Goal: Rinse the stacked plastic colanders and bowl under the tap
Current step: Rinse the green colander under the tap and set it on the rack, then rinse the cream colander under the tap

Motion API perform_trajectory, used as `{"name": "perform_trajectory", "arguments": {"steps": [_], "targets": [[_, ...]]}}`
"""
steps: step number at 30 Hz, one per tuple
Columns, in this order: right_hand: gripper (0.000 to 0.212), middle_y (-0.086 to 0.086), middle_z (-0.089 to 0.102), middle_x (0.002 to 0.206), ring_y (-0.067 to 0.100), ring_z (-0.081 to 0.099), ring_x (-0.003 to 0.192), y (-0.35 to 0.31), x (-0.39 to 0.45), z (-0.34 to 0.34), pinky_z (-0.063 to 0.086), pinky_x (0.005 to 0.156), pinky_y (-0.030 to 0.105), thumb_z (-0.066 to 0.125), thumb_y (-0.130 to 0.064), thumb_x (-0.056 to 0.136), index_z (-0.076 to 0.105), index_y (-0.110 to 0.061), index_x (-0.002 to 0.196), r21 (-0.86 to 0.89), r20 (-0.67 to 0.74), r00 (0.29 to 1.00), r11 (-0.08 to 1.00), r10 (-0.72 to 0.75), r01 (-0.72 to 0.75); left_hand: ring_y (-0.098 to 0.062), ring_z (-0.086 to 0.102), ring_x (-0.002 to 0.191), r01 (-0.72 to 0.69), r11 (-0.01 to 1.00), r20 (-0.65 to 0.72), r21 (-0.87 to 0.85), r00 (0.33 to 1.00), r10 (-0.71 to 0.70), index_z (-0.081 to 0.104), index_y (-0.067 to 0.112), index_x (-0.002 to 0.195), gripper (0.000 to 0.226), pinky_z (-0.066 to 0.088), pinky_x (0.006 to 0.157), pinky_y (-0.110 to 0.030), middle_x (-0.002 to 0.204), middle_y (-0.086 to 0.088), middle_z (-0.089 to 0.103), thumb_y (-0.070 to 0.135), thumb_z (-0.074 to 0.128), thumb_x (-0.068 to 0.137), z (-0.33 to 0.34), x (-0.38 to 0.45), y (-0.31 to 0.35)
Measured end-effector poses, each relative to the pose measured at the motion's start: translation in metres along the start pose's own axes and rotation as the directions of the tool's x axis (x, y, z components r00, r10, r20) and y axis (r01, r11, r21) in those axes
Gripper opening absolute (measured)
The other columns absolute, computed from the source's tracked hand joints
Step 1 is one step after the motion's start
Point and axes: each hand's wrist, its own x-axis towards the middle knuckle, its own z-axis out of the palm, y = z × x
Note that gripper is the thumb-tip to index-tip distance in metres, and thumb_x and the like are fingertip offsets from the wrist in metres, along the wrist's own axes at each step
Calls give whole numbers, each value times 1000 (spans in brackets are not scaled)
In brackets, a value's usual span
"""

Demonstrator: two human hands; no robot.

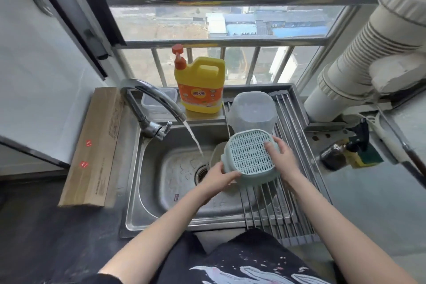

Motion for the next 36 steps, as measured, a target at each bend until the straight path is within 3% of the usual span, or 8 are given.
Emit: {"name": "perform_trajectory", "arguments": {"steps": [5, 13, 17, 21, 23, 25, 27, 36], "targets": [[48, 6, 55, 133, 25, 55, 120, 18, 19, -16, 47, 99, 42, 47, -32, 98, 40, -18, 144, -5, -56, 997, 999, 51, -51, -29, 46, 123, 58, 974, -59, 220, 997, -47, 32, 11, 143, 69, 37, 108, -38, 141, -14, 37, 42, 55, 86, 39, 34, 13], [53, 7, 39, 149, 26, 38, 135, 24, 23, -7, 32, 109, 41, 37, -37, 101, 28, -15, 148, -197, -158, 987, 980, -9, -23, -35, 32, 131, 96, 951, -119, 294, 991, -63, 22, 13, 146, 80, 29, 111, -48, 148, -11, 19, 57, 38, 81, 53, 45, 10], [35, 10, 53, 130, 27, 46, 122, 7, 3, 8, 32, 103, 40, 47, -20, 94, 48, -10, 127, -509, -416, 829, 851, -374, 129, -28, 27, 136, 72, 979, -247, 189, 969, -24, 32, 16, 146, 83, 26, 112, -49, 148, -10, 30, 52, 40, 72, 35, 38, -5], [20, 8, 62, 92, 20, 53, 90, -13, -33, 60, 43, 81, 31, 44, -11, 84, 59, -7, 97, -526, 120, 634, 493, -764, 693, -26, 43, 125, 163, 980, -403, 110, 909, -106, 47, 9, 135, 65, 35, 108, -43, 137, -14, 46, 36, 52, 75, -3, 24, -41], [16, 10, 62, 95, 27, 59, 88, -17, -49, 96, 47, 71, 37, 46, -12, 86, 57, -7, 97, -498, 445, 707, 505, -549, 705, -30, 46, 124, 242, 959, -442, 146, 883, -156, 49, 4, 131, 51, 35, 107, -40, 134, -17, 48, 16, 57, 83, -23, 18, -62], [27, 14, 55, 118, 35, 58, 102, -7, -49, 129, 46, 78, 39, 46, -14, 89, 50, -6, 114, -611, 492, 859, 646, -143, 458, -30, 49, 121, 284, 946, -464, 158, 867, -182, 51, 3, 129, 44, 37, 105, -38, 135, -17, 48, 8, 56, 86, -40, 9, -79], [48, 20, 38, 138, 38, 51, 117, 14, -35, 153, 43, 90, 39, 48, -14, 90, 34, 0, 133, -679, 434, 889, 702, 146, 216, -29, 52, 114, 304, 939, -482, 161, 854, -195, 53, 3, 126, 39, 37, 101, -32, 131, -16, 46, 7, 56, 87, -56, -4, -91], [80, 22, -7, 157, 33, 5, 147, 89, 37, 177, 20, 115, 33, 51, -9, 93, -3, -1, 151, -751, 303, 863, 659, 405, -45, -15, 52, 94, 302, 935, -513, 186, 841, -170, 59, 7, 114, 34, 35, 87, -17, 121, -12, 53, -1, 54, 81, -119, -26, -128]]}}
